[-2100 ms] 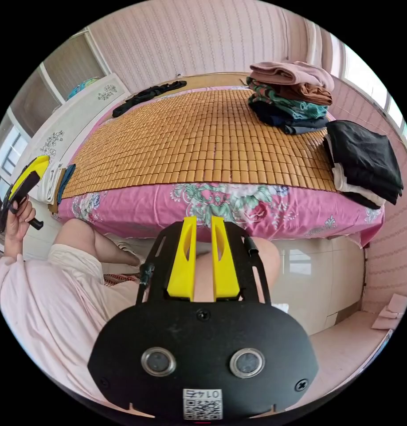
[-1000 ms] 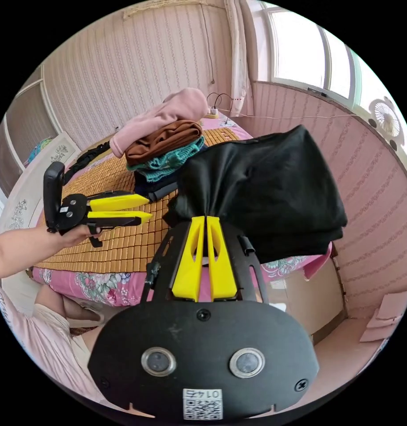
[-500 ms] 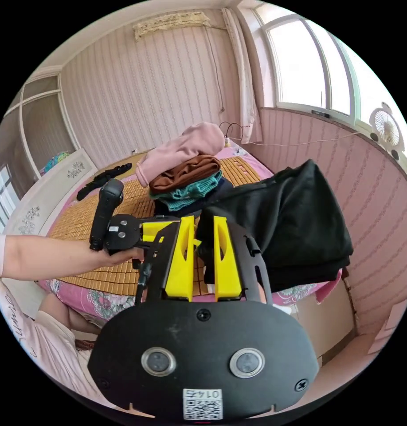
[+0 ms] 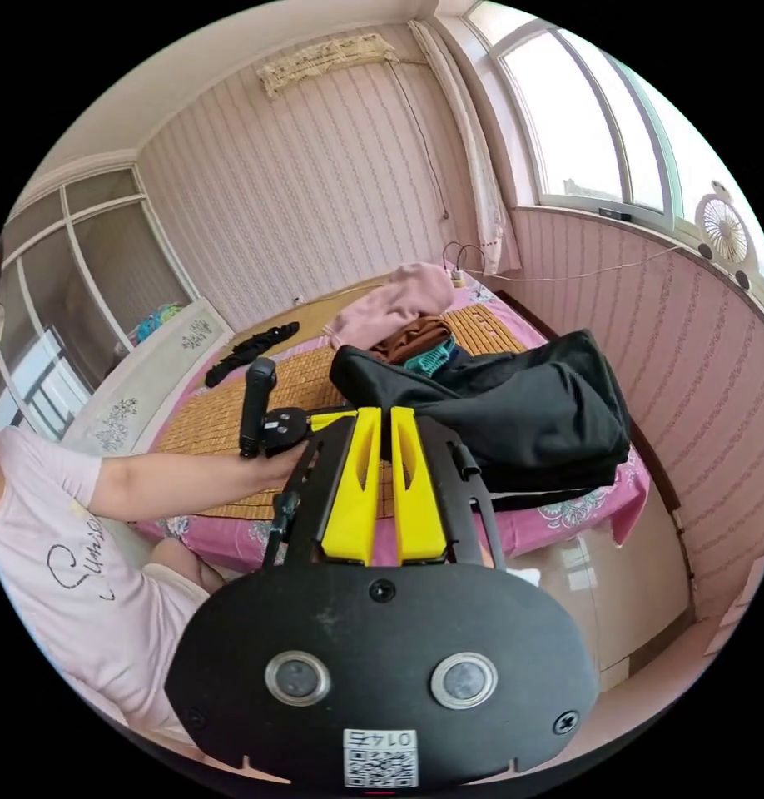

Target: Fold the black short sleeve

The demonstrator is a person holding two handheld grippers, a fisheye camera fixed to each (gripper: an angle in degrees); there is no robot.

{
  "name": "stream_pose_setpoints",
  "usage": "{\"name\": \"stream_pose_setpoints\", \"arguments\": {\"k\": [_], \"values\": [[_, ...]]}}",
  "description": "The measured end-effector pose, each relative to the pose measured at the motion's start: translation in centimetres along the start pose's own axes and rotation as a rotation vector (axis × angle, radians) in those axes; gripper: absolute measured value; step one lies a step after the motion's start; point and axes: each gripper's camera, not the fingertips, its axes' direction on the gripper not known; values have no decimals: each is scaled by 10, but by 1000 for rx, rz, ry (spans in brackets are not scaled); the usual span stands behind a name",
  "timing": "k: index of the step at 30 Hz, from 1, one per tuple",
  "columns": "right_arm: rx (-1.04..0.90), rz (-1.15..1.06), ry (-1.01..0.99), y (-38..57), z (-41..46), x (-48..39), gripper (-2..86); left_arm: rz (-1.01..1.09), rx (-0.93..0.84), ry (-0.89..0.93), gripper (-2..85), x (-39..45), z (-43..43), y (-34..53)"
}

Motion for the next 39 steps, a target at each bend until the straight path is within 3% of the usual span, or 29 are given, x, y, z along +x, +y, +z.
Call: {"name": "stream_pose_setpoints", "arguments": {"k": [6,10,12,14,17,20,23,27,32,34,39], "values": [[163,-103,-294,21,-68,-89,11,-30,152,63,-10,-4,-128,58],[159,-257,-458,13,-48,-167,9,-129,315,-4,-10,-27,-264,126],[126,-286,-545,3,-13,-200,9,-224,319,-84,-10,-46,-315,157],[90,-292,-645,-10,30,-237,9,-309,248,-284,-10,-75,-380,187],[97,-262,-768,-34,89,-303,8,-387,326,-459,-10,-101,-488,209],[220,-294,-815,-44,102,-366,8,-315,463,-605,-10,-90,-600,217],[254,-338,-774,-26,130,-405,7,-247,466,-664,-10,-72,-662,241],[-1,-227,-693,39,259,-404,4,-320,352,-636,-10,-80,-659,303],[-441,6,-480,173,441,-362,1,-598,-109,-664,-9,-122,-564,437],[-662,56,-390,234,508,-349,3,-654,-217,-631,-8,-126,-543,474],[-767,-9,-285,282,563,-359,27,-800,-235,-588,12,-124,-556,530]]}}
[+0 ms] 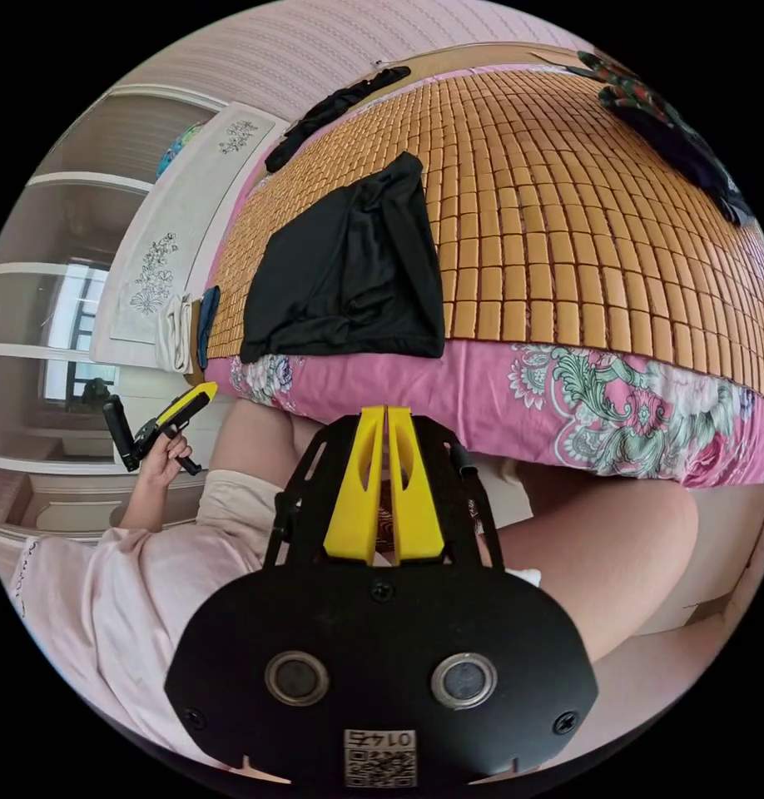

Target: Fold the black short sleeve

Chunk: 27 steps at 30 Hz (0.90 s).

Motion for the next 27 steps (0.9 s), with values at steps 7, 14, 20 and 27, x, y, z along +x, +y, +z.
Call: {"name": "stream_pose_setpoints", "arguments": {"k": [7,14,20,27], "values": [[14,-39,240,-68,62,-3,112,-173,21,-94,69,-68,-3,3],[-114,44,240,-106,127,14,27,-223,-142,-103,81,-105,33,-17],[-68,63,117,-93,114,27,8,-149,-126,-42,1,-115,18,-4],[154,-25,-217,-49,19,14,5,-152,153,110,-10,-127,-69,48]]}}
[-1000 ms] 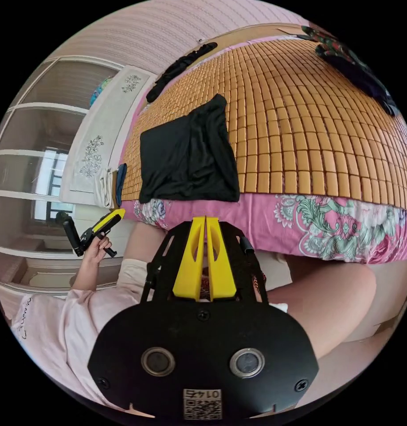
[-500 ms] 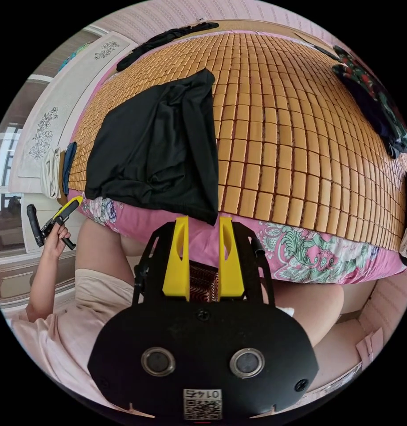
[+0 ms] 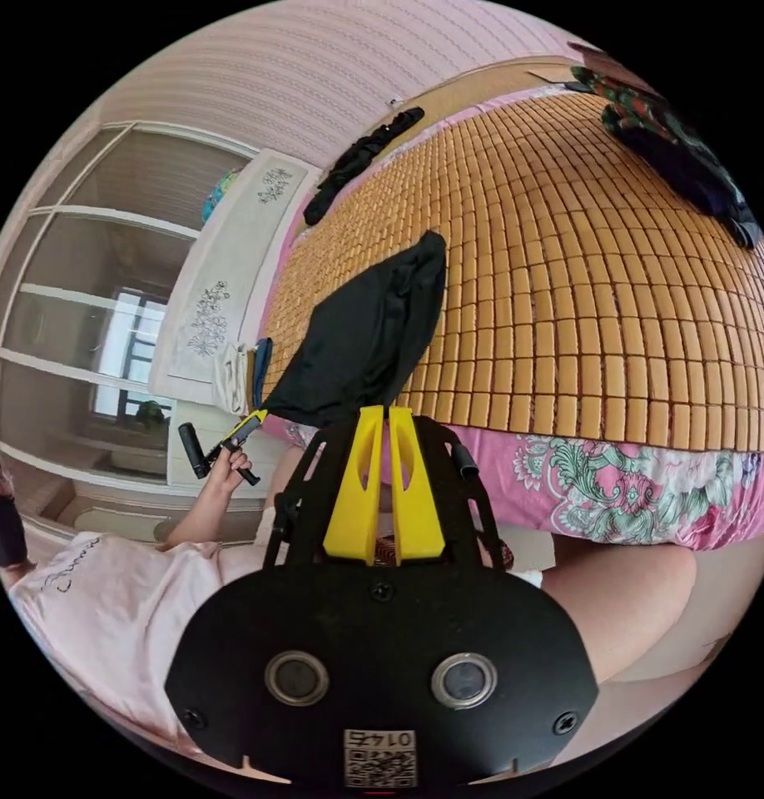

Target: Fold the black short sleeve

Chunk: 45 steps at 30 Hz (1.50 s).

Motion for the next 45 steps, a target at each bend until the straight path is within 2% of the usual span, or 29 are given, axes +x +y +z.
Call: {"name": "stream_pose_setpoints", "arguments": {"k": [3,8,12,14,16,20,26,31,33,36,41,45], "values": [[55,-106,-28,12,-43,-39,4,6,127,39,-10,0,-51,19],[152,-274,-32,43,-104,-109,3,-19,385,211,-10,-9,-148,41],[365,-427,-13,79,-188,-180,3,8,569,375,-10,-14,-231,46],[457,-521,-27,98,-229,-215,3,64,720,496,-10,-16,-295,52],[551,-662,-56,127,-281,-266,3,142,821,497,-10,-9,-340,57],[671,-808,-34,172,-344,-335,2,259,1008,495,-10,7,-418,75],[695,-864,97,219,-380,-392,2,283,1025,441,-10,21,-452,93],[789,-967,-25,283,-420,-422,2,268,1081,456,-10,22,-480,117],[834,-1021,-35,308,-439,-438,2,286,1108,472,-10,26,-498,125],[886,-1081,0,338,-467,-463,1,372,1176,404,-10,42,-528,140],[910,-1103,-25,344,-496,-481,1,478,1257,296,-10,67,-563,145],[885,-1081,0,325,-493,-484,1,485,1239,273,-10,71,-566,133]]}}
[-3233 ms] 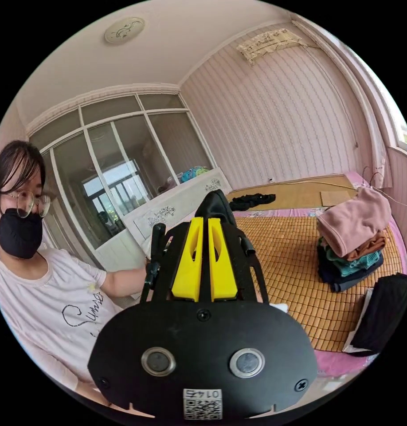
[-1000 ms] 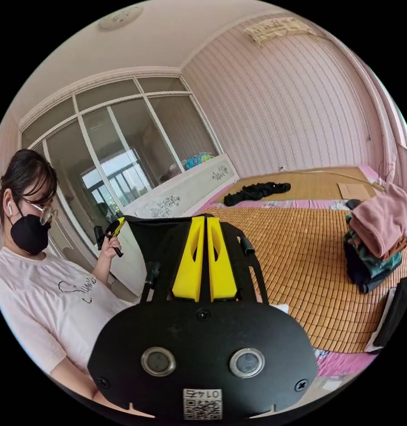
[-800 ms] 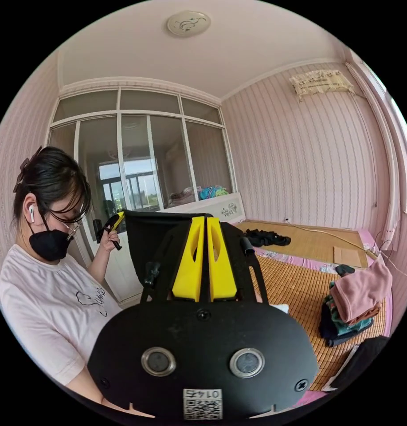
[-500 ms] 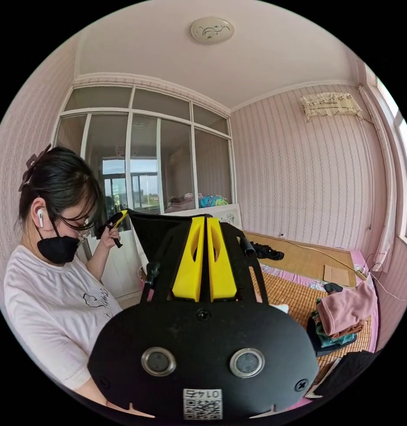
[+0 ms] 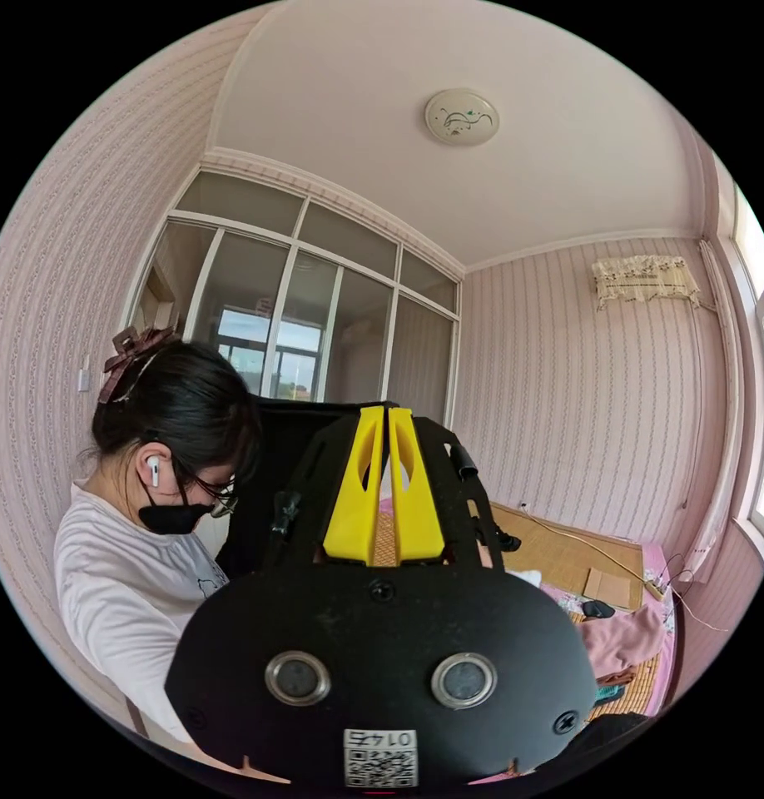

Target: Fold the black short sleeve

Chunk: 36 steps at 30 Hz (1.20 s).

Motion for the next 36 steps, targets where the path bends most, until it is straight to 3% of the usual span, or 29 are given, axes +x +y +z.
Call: {"name": "stream_pose_setpoints", "arguments": {"k": [6,10,12,14,16,19,23,30,36], "values": [[-258,233,67,77,99,102,2,-161,-233,-37,-10,-46,71,59],[-608,431,223,195,225,210,2,-296,-586,-124,-10,-111,175,159],[-686,491,263,228,263,247,2,-361,-705,-204,-10,-140,218,203],[-640,574,267,230,283,280,2,-442,-728,-233,-10,-162,266,218],[-479,638,247,191,287,318,2,-387,-689,-231,-10,-163,299,193],[-266,540,238,127,270,329,2,-275,-513,-214,-10,-150,326,128],[-274,421,204,115,258,329,2,-157,-475,-243,-10,-139,334,115],[-473,415,75,319,247,322,1,-300,-832,-269,-10,-168,299,280],[-757,753,33,564,246,335,3,-577,-1052,-305,-10,-179,265,450]]}}
